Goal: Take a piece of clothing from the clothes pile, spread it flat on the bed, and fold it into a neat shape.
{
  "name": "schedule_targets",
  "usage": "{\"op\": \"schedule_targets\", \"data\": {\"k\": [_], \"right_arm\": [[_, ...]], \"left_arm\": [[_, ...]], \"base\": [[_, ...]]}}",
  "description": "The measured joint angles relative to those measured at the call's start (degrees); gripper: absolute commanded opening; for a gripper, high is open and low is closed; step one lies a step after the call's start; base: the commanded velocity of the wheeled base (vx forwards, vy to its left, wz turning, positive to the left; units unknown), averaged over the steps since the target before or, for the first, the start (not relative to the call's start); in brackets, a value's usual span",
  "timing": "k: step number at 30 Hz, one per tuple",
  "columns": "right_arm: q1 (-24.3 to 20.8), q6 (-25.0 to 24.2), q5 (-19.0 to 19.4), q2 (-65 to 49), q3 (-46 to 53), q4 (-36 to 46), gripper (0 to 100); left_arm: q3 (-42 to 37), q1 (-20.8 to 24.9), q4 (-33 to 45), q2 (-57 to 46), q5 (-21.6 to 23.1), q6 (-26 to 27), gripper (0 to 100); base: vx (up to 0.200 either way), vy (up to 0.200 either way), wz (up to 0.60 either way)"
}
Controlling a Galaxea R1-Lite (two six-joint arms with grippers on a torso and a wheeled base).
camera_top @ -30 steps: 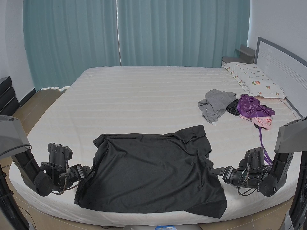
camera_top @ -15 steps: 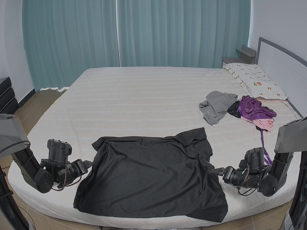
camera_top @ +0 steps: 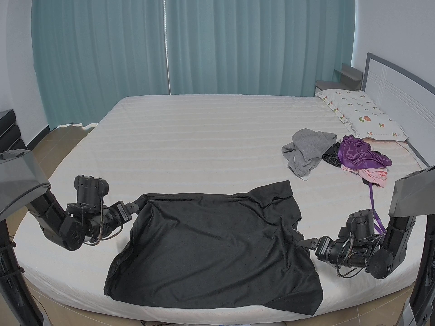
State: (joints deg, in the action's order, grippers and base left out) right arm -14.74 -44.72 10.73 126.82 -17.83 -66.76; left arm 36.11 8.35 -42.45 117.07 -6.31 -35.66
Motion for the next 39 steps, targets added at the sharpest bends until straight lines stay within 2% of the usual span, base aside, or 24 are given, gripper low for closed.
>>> {"op": "schedule_targets", "data": {"k": [11,25,33,39], "right_arm": [[-0.7,-2.5,0.2,0.5,-0.1,-0.4,100],[-1.9,-3.5,0.2,3.3,0.7,-4.5,100],[-2.2,-3.6,0.2,4.0,1.0,-4.8,100],[-2.3,-3.6,0.2,4.2,1.1,-4.8,100]], "left_arm": [[20.0,-1.4,9.8,6.4,5.3,0.4,100],[41.9,-1.2,12.6,22.5,5.3,1.1,100],[48.6,-1.4,12.1,29.7,2.0,0.9,100],[48.9,-3.1,12.1,31.6,1.0,0.5,100]], "base": [[0.0,0.0,0.0],[0.0,0.0,0.0],[0.0,0.0,0.0],[0.0,0.0,0.0]]}}
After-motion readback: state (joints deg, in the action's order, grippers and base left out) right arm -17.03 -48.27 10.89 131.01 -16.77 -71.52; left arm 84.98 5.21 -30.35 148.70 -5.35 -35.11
